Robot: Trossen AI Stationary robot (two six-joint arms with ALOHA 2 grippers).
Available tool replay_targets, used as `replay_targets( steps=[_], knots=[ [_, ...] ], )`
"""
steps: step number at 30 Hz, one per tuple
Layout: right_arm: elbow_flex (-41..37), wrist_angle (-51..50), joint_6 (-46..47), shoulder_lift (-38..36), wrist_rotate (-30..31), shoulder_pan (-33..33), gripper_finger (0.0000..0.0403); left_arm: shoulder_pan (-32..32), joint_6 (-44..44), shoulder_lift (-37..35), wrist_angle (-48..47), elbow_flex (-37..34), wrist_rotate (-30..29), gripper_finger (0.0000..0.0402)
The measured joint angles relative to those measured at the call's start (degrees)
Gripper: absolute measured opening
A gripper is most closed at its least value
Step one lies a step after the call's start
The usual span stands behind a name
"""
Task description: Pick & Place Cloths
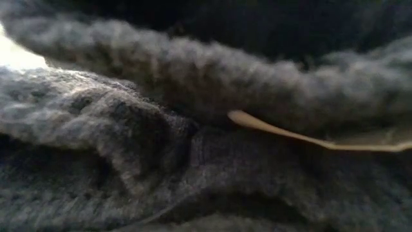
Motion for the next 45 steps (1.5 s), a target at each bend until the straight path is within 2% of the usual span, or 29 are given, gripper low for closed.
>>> replay_targets(
  steps=[18, 25, 32, 35, 42, 45],
  knots=[
    [0.0, 0.0, 0.0, 0.0, 0.0, 0.0, 0.0004, 0.0, 0.0, 0.0, 0.0, 0.0, 0.0, 0.0081],
    [0.0, 0.0, -10.2, 0.0, 0.1, 0.0, 0.0004, 0.0, 0.0, 0.0, 0.0, 0.0, 0.0, 0.0081],
    [0.0, 0.0, -9.6, 0.0, 0.0, 0.0, 0.0004, 0.0, 0.0, 0.0, 0.0, 0.0, 0.0, 0.0081],
    [0.0, 1.2, -5.4, 0.0, -0.1, 0.0, 0.0004, 0.0, 0.0, 0.0, 0.0, 0.0, 0.0, 0.0081],
    [-0.2, 9.3, 17.6, 0.0, -0.1, 0.0, 0.0004, 0.0, 0.0, 0.0, 0.0, 0.0, 0.0, 0.0081],
    [-0.3, 10.8, 24.3, 0.0, -0.2, 0.0, 0.0004, 0.0, 0.0, 0.0, 0.0, 0.0, 0.0, 0.0081]
  ],
)
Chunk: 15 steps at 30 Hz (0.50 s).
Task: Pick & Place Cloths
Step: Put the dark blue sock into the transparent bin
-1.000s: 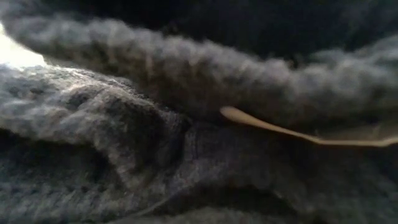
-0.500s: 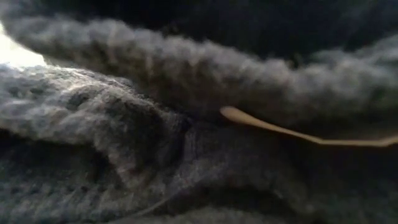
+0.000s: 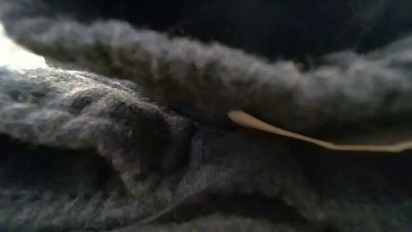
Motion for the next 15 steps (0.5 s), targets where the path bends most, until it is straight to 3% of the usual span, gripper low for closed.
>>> replay_targets(
  steps=[2, 7, 15],
  knots=[
    [0.0, 0.4, 2.6, 0.0, -1.5, 0.0, 0.0004, 0.0, 0.0, 0.0, 0.0, 0.0, 0.0, 0.0081],
    [0.0, 6.6, 3.2, 0.0, -12.8, 0.0, 0.0004, 0.0, 0.9, 0.0, 0.0, 0.0, -0.5, 0.0081],
    [0.1, 29.1, 7.7, 0.0, -22.7, 0.0, 0.0004, 0.0, 1.8, 0.0, 0.6, 0.0, -6.4, 0.0081]
  ],
)
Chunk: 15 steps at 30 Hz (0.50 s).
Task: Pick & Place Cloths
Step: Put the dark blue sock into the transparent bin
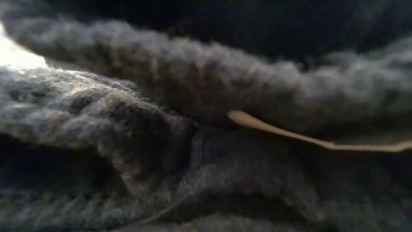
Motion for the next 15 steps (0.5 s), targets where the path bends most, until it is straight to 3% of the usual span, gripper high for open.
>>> replay_targets(
  steps=[2, 8, 13, 15],
  knots=[
    [0.1, 5.0, 0.0, 0.0, -2.7, 0.0, 0.0004, 0.0, -0.4, 0.0, 1.6, 0.0, -0.7, 0.0081],
    [0.1, 13.8, -3.1, 0.0, -2.2, 0.0, 0.0004, 0.0, -0.2, 0.0, 7.2, 0.0, -1.9, 0.0081],
    [0.1, 18.7, -11.8, 0.0, -3.4, 0.0, 0.0004, 0.0, -0.8, 0.0, 10.1, 0.0, -2.3, 0.0081],
    [0.2, 19.6, -17.5, 0.0, -0.3, 0.0, 0.0004, 0.0, 1.2, 0.0, 10.0, 0.0, -2.4, 0.0081]
  ],
)
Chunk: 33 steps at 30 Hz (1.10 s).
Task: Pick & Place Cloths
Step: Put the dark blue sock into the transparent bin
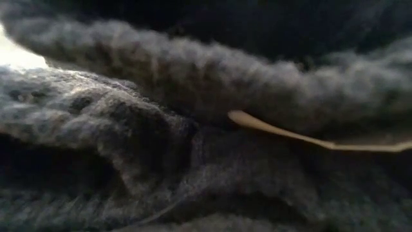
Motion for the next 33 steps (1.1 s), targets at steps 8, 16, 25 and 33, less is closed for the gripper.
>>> replay_targets(
  steps=[8, 16, 25, 33],
  knots=[
    [0.0, 2.8, -2.1, 0.0, -2.4, 0.0, 0.0004, 0.0, 1.7, 0.0, -0.2, 0.0, 0.0, 0.0081],
    [7.0, -4.6, -7.9, 2.8, -5.3, 0.0, 0.0001, 0.0, 1.8, 0.0, -0.2, 0.0, -0.3, 0.0081],
    [34.9, -63.0, -10.8, 15.7, -0.2, 0.0, 0.0001, 0.0, 1.6, 0.0, -0.2, 0.0, -0.3, 0.0081],
    [49.7, -95.4, -3.2, 28.9, 1.3, 0.0, 0.0000, 0.0, 1.6, 0.0, -0.2, 0.0, -0.4, 0.0081]
  ],
)
